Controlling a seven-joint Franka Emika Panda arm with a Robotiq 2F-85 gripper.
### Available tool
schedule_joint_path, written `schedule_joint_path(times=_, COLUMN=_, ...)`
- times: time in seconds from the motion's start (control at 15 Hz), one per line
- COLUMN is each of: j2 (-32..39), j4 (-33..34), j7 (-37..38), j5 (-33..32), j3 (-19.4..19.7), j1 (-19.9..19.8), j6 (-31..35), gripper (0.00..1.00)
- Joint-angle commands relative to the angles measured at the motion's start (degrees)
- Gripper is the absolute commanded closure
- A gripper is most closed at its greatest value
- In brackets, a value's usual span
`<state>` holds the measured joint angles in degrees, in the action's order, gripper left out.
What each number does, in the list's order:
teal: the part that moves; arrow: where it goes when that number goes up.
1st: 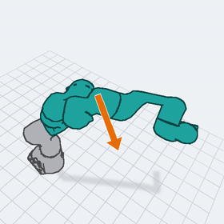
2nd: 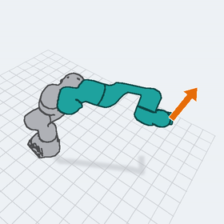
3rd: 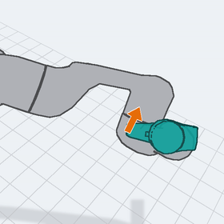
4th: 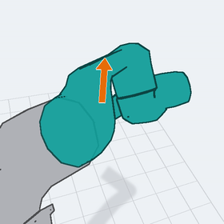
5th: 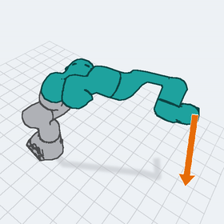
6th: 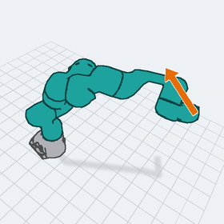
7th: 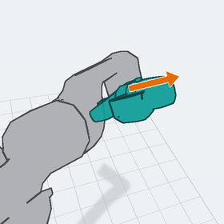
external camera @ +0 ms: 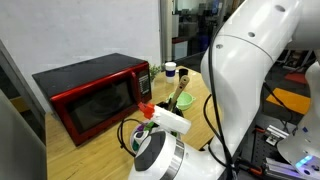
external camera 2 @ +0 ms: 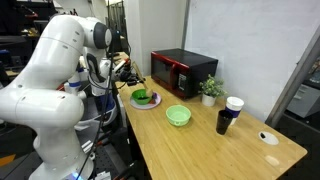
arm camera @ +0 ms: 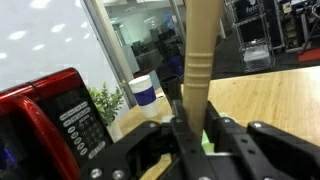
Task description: Remove the black cup from the light green pot, use the ladle to scoop out some of the contents in the green bowl into the pot
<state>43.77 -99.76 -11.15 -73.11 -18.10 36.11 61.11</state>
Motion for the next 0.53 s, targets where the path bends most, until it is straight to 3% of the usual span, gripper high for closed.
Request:
schedule_joint_path(times=0.0, j2=2.08, j4=1.45, j7=-2.01, j5=-0.77, j3=-0.53, j1=-0.14, j6=-1.40, gripper=0.94)
schedule_joint_path(times=0.47, j2=4.57, j4=2.75, j7=-4.40, j5=-1.62, j3=-0.45, j1=0.54, j6=-1.48, gripper=0.94)
